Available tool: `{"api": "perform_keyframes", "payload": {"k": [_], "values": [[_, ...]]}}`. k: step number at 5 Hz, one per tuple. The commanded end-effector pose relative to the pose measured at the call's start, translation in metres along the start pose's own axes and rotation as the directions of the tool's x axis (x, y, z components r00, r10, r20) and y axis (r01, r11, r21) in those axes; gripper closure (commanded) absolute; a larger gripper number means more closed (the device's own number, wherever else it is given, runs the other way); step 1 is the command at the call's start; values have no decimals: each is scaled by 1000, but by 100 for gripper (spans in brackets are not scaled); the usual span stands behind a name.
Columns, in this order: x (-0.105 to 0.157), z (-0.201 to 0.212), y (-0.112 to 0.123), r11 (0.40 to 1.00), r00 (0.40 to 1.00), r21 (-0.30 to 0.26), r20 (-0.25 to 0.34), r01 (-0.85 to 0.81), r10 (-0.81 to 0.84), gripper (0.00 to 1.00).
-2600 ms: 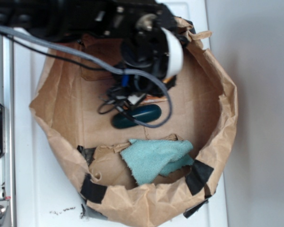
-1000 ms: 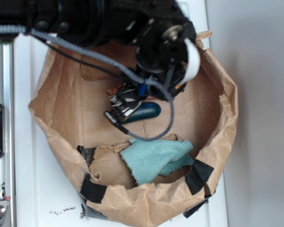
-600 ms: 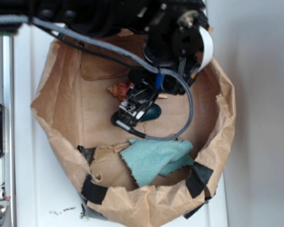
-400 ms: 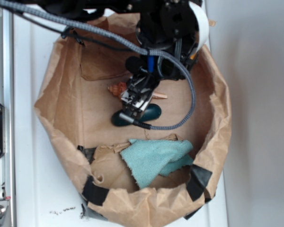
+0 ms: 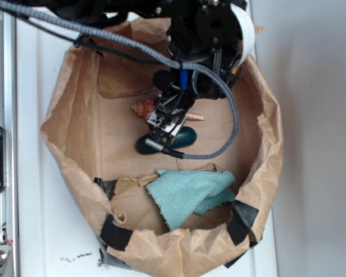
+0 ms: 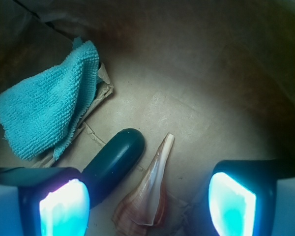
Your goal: Grab the shell.
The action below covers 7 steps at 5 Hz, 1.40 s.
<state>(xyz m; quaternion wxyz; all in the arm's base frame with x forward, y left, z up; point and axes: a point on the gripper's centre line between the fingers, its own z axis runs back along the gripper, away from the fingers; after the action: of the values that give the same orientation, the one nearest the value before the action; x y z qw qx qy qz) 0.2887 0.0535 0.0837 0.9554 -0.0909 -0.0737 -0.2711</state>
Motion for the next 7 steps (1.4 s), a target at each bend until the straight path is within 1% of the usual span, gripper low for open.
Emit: {"api": "perform_keyframes", "payload": {"k": [1,2,3,4,5,6,7], "values": [[-2,10,-13,999,1000,45,31,3,-4,0],[-11,9,-16,999,999,40,42,-1,-1,0],[-20,4,-14,995,999,99,43,2,-7,0],[-22,-6,-5,989,999,147,33,-15,10,0],[-22,-24,-7,987,1000,162,22,2,-6,0],[-19,-28,-11,996,1000,85,16,25,-26,0],[-17,-34,-18,997,999,69,23,38,-40,0]]}}
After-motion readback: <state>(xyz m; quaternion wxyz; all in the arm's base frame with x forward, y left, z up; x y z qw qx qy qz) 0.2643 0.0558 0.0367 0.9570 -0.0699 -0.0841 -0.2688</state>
